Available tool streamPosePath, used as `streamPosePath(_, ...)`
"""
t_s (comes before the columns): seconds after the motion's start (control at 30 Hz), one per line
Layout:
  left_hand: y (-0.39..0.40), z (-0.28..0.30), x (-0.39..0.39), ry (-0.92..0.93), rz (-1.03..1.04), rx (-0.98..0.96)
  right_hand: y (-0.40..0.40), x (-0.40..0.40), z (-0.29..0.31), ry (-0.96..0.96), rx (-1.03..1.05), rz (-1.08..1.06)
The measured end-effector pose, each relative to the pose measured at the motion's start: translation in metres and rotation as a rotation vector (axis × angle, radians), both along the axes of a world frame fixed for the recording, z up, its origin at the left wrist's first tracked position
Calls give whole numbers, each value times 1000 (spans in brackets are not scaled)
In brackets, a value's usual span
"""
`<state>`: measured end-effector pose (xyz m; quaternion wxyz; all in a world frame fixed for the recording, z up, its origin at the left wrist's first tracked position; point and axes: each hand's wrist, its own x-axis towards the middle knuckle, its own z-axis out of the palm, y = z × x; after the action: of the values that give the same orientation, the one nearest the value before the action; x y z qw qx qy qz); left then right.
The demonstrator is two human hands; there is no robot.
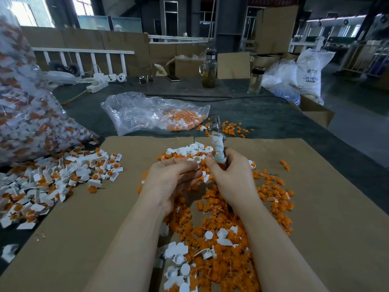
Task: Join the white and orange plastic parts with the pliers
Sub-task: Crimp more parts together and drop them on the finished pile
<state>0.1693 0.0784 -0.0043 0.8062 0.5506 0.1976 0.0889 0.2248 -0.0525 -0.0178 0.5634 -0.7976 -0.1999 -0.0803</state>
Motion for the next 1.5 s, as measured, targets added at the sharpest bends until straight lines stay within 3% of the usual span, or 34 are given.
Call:
streamPosePath(0.27, -5, 3, -2, -26, 30, 28, 2, -4, 1, -61, 64, -4)
streamPosePath(0.6, -7, 5, -3, -99, 98, 77, 4, -7, -2, -218, -96, -123)
streamPosePath(0.8, -11, 3, 0, -87, 243, 505, 5, -7, 0, -244, -177, -146)
streamPosePath(0.97, -13, 3, 0, -124, 263, 647, 5, -7, 1, -210, -136, -139)
streamPosePath(1.5, -15, -1, 1, -164, 310, 667, 2, -1, 3, -95, -135, 7)
